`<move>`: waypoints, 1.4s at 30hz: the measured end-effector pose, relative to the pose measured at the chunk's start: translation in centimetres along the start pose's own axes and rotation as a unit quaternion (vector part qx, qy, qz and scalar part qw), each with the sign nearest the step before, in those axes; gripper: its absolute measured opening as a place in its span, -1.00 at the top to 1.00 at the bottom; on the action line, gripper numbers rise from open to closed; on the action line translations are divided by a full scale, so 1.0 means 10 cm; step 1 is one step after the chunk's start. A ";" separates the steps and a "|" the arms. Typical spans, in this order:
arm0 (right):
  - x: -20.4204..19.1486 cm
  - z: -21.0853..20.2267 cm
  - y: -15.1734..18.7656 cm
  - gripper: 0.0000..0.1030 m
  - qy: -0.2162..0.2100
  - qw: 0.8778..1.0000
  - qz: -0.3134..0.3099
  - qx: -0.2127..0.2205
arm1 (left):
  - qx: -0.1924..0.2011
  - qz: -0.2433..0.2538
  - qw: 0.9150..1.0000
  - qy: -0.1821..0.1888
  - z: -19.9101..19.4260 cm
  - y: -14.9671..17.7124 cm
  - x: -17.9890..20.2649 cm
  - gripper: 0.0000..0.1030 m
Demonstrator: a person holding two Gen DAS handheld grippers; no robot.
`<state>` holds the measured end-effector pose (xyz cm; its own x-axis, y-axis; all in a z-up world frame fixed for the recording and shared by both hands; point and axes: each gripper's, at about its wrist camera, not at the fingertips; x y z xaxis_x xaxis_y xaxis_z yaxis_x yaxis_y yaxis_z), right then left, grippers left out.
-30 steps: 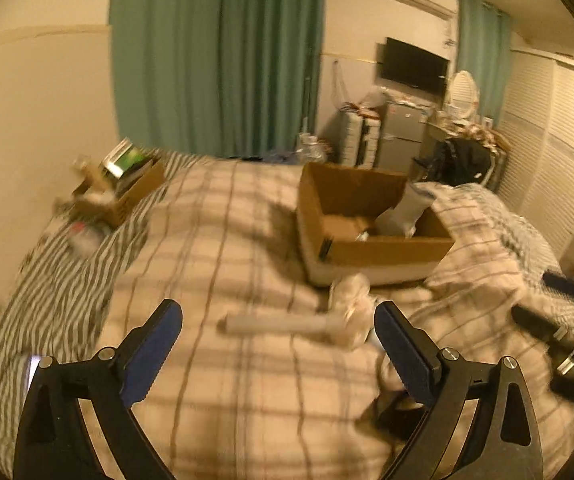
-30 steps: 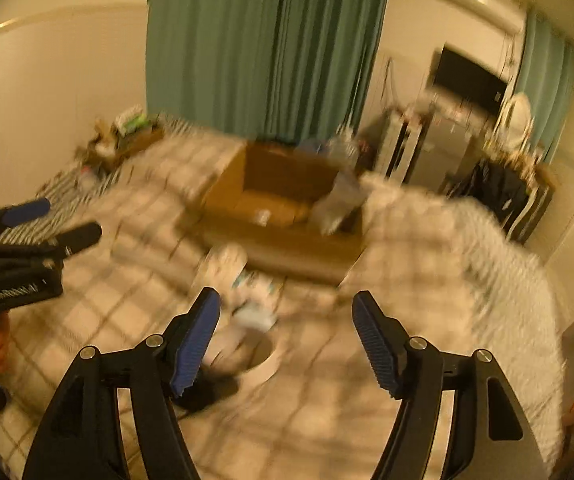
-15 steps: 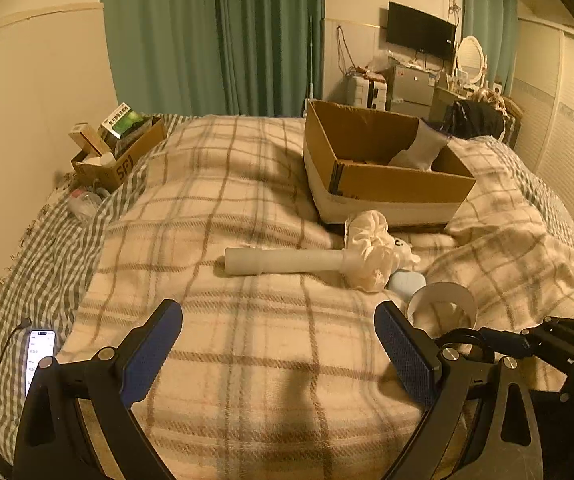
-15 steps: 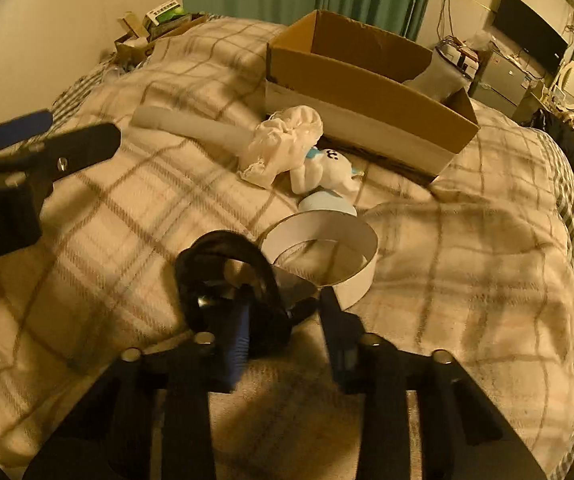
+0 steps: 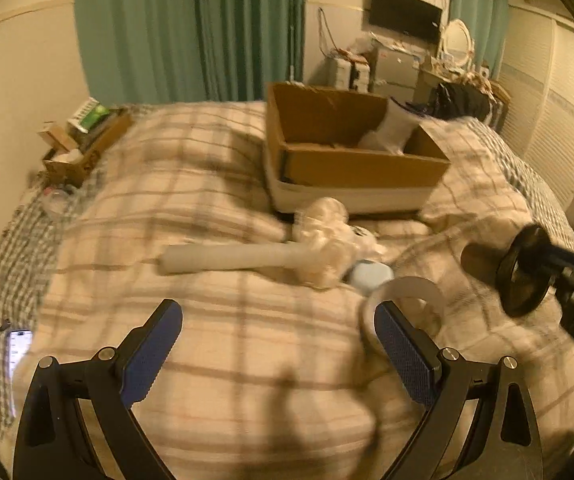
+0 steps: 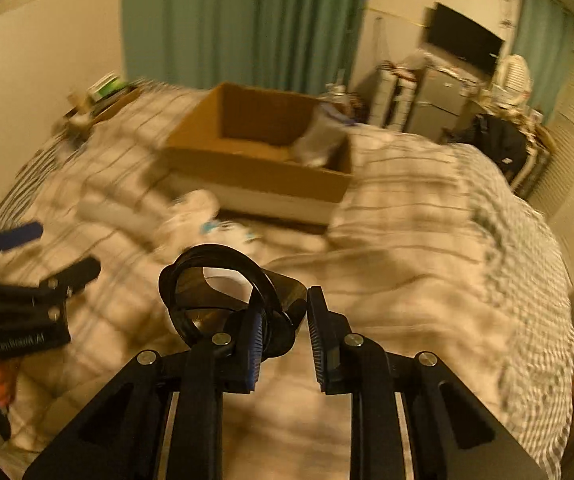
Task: Organize objects
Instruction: 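Grasp the black round object with the right tool, then grasp the white paper tape roll by its rim with the left tool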
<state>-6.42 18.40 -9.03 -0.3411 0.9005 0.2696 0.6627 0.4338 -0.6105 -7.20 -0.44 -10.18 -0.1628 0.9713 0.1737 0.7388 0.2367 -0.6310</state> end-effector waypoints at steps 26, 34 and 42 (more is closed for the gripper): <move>0.23 0.24 0.28 0.62 0.012 0.999 0.037 -0.016 | -0.128 0.082 0.985 0.076 0.57 0.35 0.68 -0.46; 0.12 -0.04 0.26 0.62 0.034 0.999 0.027 0.000 | -0.055 0.067 0.993 0.076 0.02 0.21 0.51 -0.46; -0.04 -0.37 0.17 0.62 0.045 0.999 0.008 0.025 | -0.018 0.047 0.995 0.092 -0.38 0.08 0.40 -0.45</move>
<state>-2.71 18.87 -7.42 -0.2677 0.9070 0.3250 0.6331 0.4198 -0.6503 -4.77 3.50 -7.12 0.0279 0.9672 0.2523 0.7691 0.1405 -0.6235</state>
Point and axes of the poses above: each gripper's, at about its wrist camera, not at the fingertips, and z roughly the way its jaws point, x to its right, y to its underside, and after that the axes turned 15 degrees about -z, right-handed
